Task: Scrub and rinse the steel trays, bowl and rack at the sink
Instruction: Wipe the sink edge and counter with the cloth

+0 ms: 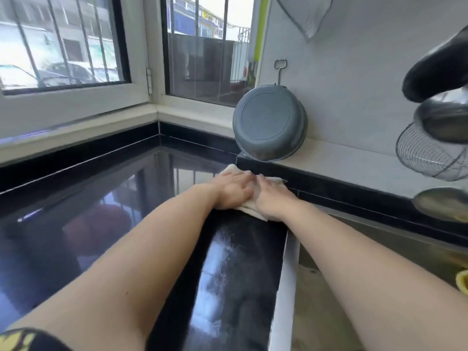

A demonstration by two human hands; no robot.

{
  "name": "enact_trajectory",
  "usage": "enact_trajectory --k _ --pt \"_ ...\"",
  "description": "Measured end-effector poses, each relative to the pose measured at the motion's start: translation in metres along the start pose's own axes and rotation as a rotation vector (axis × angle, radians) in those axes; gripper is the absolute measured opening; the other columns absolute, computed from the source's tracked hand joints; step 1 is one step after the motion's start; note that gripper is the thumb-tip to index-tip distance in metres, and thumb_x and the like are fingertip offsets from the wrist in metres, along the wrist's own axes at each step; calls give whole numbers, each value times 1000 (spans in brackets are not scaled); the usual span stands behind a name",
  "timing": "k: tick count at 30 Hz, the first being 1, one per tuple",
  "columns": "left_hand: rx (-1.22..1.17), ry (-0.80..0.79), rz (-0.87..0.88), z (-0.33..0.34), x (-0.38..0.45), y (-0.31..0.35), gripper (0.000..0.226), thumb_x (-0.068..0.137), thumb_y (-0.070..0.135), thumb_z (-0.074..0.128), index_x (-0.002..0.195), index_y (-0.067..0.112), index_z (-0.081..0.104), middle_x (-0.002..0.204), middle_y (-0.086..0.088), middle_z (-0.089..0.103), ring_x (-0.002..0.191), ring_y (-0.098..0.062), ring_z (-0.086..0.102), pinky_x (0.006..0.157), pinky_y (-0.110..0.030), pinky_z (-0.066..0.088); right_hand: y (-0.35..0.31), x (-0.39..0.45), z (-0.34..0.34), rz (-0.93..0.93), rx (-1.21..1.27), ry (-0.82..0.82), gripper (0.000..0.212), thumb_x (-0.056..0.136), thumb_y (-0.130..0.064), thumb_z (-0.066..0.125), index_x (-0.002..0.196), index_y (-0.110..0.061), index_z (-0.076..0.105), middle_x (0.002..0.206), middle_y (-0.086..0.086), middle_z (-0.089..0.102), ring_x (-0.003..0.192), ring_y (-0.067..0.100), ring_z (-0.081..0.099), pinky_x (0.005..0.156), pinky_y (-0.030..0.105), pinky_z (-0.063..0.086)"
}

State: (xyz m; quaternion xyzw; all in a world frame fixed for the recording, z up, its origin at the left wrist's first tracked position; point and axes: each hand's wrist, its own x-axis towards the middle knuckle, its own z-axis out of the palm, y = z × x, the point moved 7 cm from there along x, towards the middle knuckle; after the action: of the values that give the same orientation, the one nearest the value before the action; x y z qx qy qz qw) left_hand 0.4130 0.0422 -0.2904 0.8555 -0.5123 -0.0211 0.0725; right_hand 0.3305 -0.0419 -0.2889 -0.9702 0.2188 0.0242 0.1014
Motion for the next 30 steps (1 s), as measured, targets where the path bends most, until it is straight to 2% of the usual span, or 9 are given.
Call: enact_trajectory --k 3,8,10,13,15,18,24,27,30 --pt "-47 27 4 -7 4 -18 55 105 28 37 159 22 32 159 -6 34 148 -22 28 120 -33 19 -10 15 0 7 -53 21 55 103 -37 29 157 -26 26 165 7 26 151 33 22 121 49 23" --pt "43 -67 -65 -11 -43 -56 57 112 24 26 166 19 13 175 -4 3 160 -14 -2 125 -26 -5 -67 1 15 -79 -130 -50 58 102 -37 27 159 -30 21 166 5 19 153 33 10 122 54 13" --pt "78 -79 -101 -16 -86 -65 57 112 22 26 166 16 10 174 -5 -1 160 -16 -5 116 -15 -18 -94 -15 21 -142 -146 -62 59 101 -36 26 160 -31 21 166 6 19 152 34 12 122 54 13" --pt "103 -124 -152 -16 -170 -71 57 113 18 28 166 8 9 174 -9 -2 160 -21 -5 91 1 -33 -141 -60 35 -258 -153 -93 58 100 -40 26 157 -33 26 165 6 22 150 35 17 120 55 16" --pt "82 -123 -187 -18 -223 -71 58 112 20 29 166 11 9 174 -10 -1 160 -21 -5 104 -5 -28 -169 -101 43 -313 -144 -85 58 99 -44 27 156 -36 29 164 7 24 149 34 19 120 55 16" --pt "75 -170 -221 -14 -303 -53 68 104 36 20 166 14 6 174 -11 -2 160 -20 -7 122 -25 -12 -196 -171 49 -364 -141 -115 61 95 -48 34 155 -39 30 160 7 28 148 36 21 120 53 17" --pt "113 -138 -220 -7 -436 28 61 113 31 26 166 16 -1 174 -4 -8 159 -16 -13 107 -13 -30 -217 -328 58 -388 -122 -95 62 87 -57 35 142 -31 44 142 9 44 134 35 36 115 48 23" --pt "98 -177 -234 3 -490 71 64 110 44 14 165 20 -7 173 1 -15 155 -9 -22 118 -21 -26 -210 -399 67 -415 -115 -54 62 87 -56 34 141 -27 43 142 12 45 132 36 36 115 49 20" --pt "87 -211 -279 9 -511 99 87 86 58 -8 165 22 -11 172 2 -19 155 -11 -24 125 -31 -19 -197 -430 68 -399 -70 -50 60 92 -50 36 148 -28 38 155 9 37 144 36 24 121 53 7"
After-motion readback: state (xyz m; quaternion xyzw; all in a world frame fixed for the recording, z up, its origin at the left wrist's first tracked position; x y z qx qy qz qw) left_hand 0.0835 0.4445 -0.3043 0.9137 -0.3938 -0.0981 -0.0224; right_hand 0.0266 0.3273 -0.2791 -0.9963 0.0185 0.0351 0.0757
